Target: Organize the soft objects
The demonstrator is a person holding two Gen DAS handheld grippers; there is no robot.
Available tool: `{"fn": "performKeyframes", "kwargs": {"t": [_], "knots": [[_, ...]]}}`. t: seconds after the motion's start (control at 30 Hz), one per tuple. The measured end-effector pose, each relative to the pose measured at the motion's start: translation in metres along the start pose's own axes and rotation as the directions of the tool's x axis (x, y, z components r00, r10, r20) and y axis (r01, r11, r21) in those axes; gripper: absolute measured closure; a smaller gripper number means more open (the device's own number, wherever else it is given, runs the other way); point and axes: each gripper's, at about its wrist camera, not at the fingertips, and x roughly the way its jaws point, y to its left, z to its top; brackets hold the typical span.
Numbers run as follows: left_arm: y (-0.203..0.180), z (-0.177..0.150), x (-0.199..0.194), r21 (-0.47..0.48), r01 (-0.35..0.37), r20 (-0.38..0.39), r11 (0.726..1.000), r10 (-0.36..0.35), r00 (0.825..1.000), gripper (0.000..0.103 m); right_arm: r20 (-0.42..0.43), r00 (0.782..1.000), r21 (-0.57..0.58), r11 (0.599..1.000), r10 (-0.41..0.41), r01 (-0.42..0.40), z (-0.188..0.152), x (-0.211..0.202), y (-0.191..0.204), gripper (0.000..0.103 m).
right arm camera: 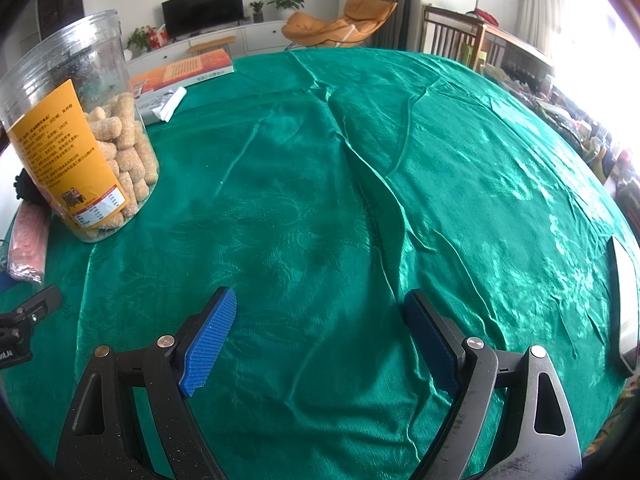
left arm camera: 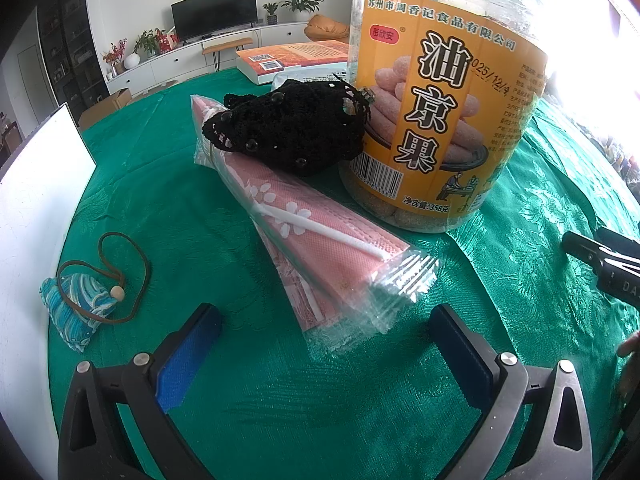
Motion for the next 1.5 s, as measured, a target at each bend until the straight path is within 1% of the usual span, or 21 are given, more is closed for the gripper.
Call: {"fn": "performKeyframes", "kwargs": {"t": [0.03,0.07,0.1,1.5], "knots": [[0.0,0.0,0.0,0.0,0.0,0.0,1.0,0.0,1.0,0.0,-0.002,1.0,-0.006,1.0,0.006,-0.006,0.0041,0.0039,0.0007,0.013],[0.0,0.0,0.0,0.0,0.0,0.0,1.0,0.0,1.0,0.0,-0.007,1.0,-0.005,1.0,0.014,-0.014,0.0064,0.007,0.0007,0.009],[0.0,0.0,0.0,0.0,0.0,0.0,1.0,0.0,1.0,0.0,-0.009,1.0,-0.003,1.0,0.018,-0.018,0.0073,0.008,0.0001,0.008],[0.0001,-0.0004,0.0001,-0.001,0.0,0.001,1.0,0.0,1.0,0.0,-0.008,1.0,-0.004,1.0,0.017,-0.017,0.0067,0.0075,0.0012,0.008]]}}
